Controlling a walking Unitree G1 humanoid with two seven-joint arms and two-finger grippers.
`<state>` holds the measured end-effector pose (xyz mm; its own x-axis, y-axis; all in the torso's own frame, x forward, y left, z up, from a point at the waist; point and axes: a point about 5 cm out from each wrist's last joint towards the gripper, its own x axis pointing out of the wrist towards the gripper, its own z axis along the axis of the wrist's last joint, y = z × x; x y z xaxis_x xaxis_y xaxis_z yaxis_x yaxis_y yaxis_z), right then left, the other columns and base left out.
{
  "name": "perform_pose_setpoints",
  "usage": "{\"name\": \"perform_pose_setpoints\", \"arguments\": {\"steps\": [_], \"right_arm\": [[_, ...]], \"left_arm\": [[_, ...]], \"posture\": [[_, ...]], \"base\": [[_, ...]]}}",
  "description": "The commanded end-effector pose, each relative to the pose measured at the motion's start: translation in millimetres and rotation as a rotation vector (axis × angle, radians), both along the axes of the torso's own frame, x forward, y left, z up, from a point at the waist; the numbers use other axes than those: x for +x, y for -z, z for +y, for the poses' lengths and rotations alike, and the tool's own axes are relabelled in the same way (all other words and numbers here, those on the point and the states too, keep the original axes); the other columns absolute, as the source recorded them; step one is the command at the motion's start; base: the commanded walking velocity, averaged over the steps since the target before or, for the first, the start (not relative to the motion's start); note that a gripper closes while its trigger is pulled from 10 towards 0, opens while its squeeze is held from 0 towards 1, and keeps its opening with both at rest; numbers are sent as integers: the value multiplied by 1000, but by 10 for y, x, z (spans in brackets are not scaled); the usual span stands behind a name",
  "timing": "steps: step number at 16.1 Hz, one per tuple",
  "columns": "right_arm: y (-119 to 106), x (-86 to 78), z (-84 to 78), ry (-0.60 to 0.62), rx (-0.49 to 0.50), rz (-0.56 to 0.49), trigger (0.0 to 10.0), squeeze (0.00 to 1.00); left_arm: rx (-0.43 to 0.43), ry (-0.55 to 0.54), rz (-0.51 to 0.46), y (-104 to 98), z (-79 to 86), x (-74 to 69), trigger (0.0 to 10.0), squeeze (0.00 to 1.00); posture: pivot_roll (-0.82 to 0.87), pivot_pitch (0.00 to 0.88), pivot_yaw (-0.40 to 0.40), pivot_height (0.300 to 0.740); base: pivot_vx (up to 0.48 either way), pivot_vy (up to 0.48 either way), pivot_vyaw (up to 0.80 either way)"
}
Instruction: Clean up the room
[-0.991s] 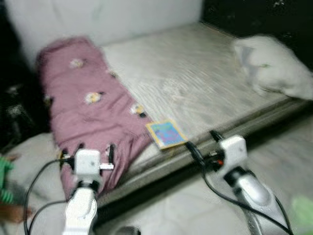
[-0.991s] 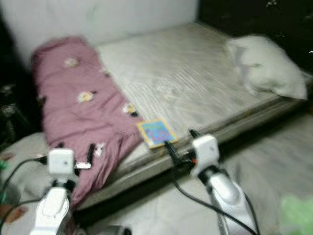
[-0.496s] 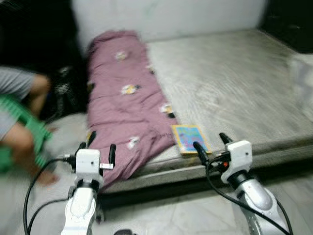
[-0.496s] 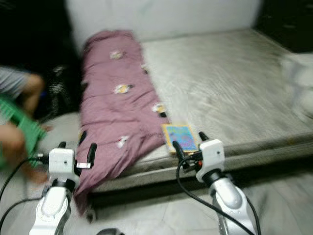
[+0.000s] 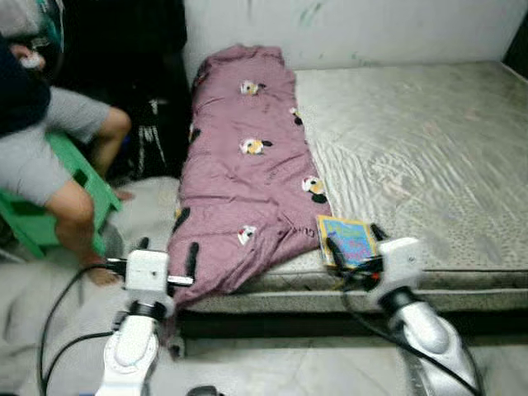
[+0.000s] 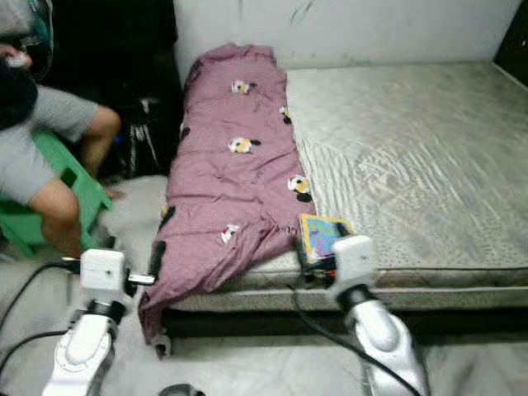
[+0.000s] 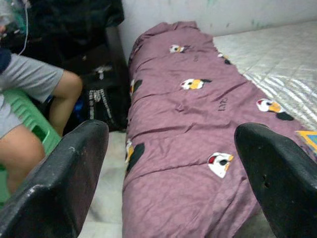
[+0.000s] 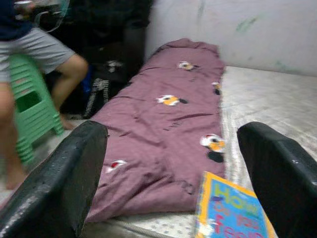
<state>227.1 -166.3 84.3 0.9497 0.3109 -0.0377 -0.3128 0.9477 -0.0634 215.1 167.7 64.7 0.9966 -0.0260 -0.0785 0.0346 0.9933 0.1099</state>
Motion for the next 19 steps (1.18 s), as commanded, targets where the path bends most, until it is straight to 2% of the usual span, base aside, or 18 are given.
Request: {"name": "perform_pose_setpoints", "arguments": {"steps": [1,6,19], "right_arm": [[-16,9,3,-6,-6,-13,10000,0],[-21,24,-5,-4,-12,-20,10000,0],[-27,46,6,-6,-18,-31,10000,0]], "left_arm": [[0,15,-17,-39,-1,9,10000,0],[-8,34,-18,-42,-23,20,10000,0],[-14,51,-24,-55,-37,28,10000,0]], "posture": [[-53,0,27,740],[-58,0,28,740],[-54,0,27,740]], "base": [[0,0,0],[0,0,0],[302,0,0]]}}
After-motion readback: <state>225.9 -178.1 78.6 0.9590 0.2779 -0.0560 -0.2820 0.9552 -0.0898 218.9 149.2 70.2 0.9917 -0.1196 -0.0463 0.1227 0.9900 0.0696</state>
